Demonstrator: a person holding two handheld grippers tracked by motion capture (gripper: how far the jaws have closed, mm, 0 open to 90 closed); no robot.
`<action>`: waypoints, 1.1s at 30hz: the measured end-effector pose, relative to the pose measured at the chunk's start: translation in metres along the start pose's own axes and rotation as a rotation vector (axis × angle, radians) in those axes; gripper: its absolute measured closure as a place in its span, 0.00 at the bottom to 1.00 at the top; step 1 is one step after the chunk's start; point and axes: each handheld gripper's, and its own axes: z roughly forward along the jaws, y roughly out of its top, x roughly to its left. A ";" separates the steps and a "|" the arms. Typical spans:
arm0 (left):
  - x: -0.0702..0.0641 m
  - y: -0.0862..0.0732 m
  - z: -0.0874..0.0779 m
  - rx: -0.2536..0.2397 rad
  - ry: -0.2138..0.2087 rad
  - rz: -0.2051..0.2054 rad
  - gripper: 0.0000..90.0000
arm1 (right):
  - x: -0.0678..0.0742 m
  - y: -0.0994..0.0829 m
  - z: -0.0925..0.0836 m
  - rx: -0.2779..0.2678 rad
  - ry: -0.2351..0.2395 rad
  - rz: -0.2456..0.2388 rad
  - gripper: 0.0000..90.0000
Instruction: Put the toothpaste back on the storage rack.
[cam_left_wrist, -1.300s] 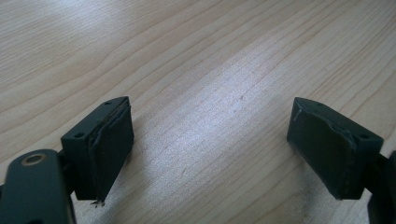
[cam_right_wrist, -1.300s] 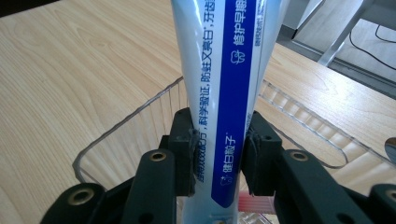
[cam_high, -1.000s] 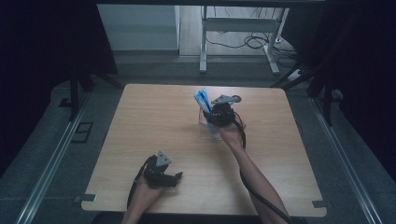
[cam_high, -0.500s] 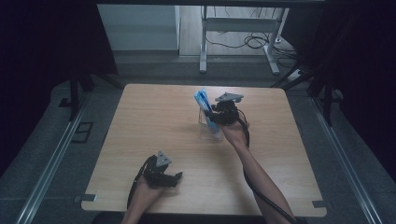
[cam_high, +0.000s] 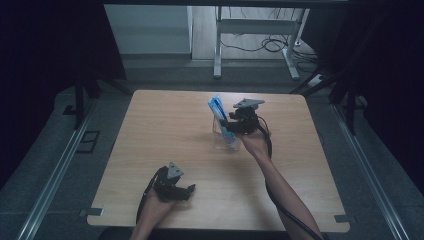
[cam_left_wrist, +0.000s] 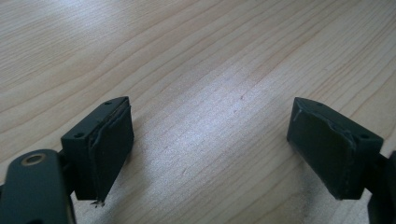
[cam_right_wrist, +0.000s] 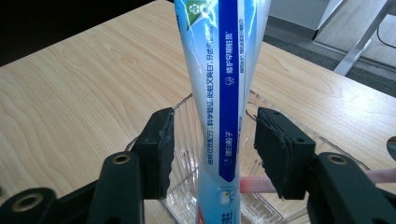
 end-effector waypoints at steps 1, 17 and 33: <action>0.000 0.000 0.000 0.000 0.000 0.001 0.16 | 0.000 0.000 -0.001 0.001 0.001 -0.003 0.50; 0.000 0.000 0.000 0.000 0.000 0.004 0.16 | -0.005 -0.010 -0.017 -0.023 0.008 0.014 0.35; 0.000 0.000 0.000 0.001 0.000 0.005 0.16 | -0.012 -0.019 -0.041 -0.036 0.021 0.028 0.19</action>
